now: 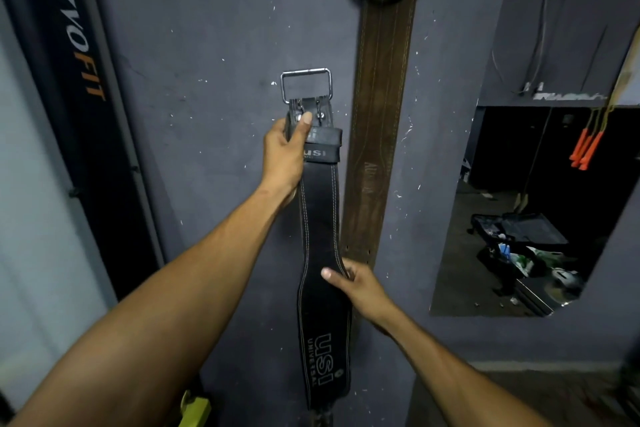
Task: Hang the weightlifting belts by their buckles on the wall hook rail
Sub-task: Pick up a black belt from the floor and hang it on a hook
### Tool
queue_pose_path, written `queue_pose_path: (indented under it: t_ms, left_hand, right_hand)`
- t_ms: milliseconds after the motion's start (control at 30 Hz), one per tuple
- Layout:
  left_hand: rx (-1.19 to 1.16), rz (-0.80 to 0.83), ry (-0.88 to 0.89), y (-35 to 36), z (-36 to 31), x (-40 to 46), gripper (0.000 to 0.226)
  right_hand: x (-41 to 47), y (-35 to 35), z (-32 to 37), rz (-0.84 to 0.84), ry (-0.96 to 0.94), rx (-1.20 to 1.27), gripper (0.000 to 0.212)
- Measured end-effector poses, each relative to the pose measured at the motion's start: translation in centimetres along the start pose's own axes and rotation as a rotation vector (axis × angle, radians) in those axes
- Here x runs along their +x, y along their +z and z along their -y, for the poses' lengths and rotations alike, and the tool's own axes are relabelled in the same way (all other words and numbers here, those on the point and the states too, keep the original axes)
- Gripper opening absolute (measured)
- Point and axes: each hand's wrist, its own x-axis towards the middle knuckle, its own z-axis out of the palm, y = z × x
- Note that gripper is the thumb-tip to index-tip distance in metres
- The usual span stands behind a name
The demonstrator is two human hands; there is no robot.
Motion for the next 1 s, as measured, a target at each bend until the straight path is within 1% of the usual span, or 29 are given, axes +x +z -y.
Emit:
queue_pose_path:
  t_ms: [67,100,200,267,333,367,433,533,600,667,733,800,867,1000]
  left_hand:
    - [-0.011,-0.004,-0.016,-0.4,0.9,-0.7,0.015]
    - [-0.013,-0.002,-0.025,-0.4,1.2,-1.1,0.018]
    - [0.001,0.01,-0.035,0.0,1.4,-1.7,0.026]
    - [0.008,-0.006,-0.021,-0.1,0.8,-1.3,0.027]
    - [0.019,-0.031,0.001,-0.3,0.0,-0.4,0.028]
    - [0.019,-0.04,0.012,-0.4,-0.5,0.1,0.028]
    - [0.016,-0.029,0.03,-0.4,-1.5,0.9,0.027]
    - [0.032,-0.013,0.048,-0.2,-2.5,1.8,0.029]
    - [0.021,-0.006,0.051,-0.1,-2.8,1.9,0.028]
    - [0.007,0.007,0.047,-0.1,-2.8,1.9,0.028]
    - [-0.008,0.033,0.034,-0.1,-2.6,1.6,0.027]
    - [-0.006,0.055,0.019,-0.1,-2.3,1.1,0.027]
    - [0.0,0.063,0.007,0.0,-1.8,0.4,0.027]
    - [-0.036,0.118,-0.025,0.2,-0.5,-1.0,0.017]
  right_hand:
    - [1.7,-0.3,3.4,-0.034,-0.069,-0.001,0.006]
    - [2.8,-0.3,5.7,-0.062,-0.117,-0.012,0.005]
    - [5.8,-0.8,11.3,-0.098,-0.249,-0.004,0.013]
    - [6.1,-0.8,12.0,-0.078,-0.284,0.0,0.015]
    - [5.0,-0.4,9.6,-0.073,-0.228,-0.093,0.009]
    - [3.9,0.1,7.5,-0.056,-0.189,-0.131,0.013]
    - [1.5,1.1,2.6,0.001,-0.083,-0.128,0.011]
    - [-1.0,1.8,-2.4,0.052,0.041,-0.095,0.03]
    - [-1.4,1.7,-3.8,0.111,0.094,-0.145,0.036]
    - [-0.9,1.2,-3.9,0.136,0.134,-0.174,0.039]
    - [0.2,0.6,-2.3,0.118,0.109,-0.139,0.041]
    - [2.1,0.3,0.5,0.036,0.038,-0.112,0.053]
    - [4.2,0.1,4.8,-0.056,-0.004,-0.096,0.065]
    - [7.7,-0.5,13.4,-0.166,-0.205,0.11,0.055]
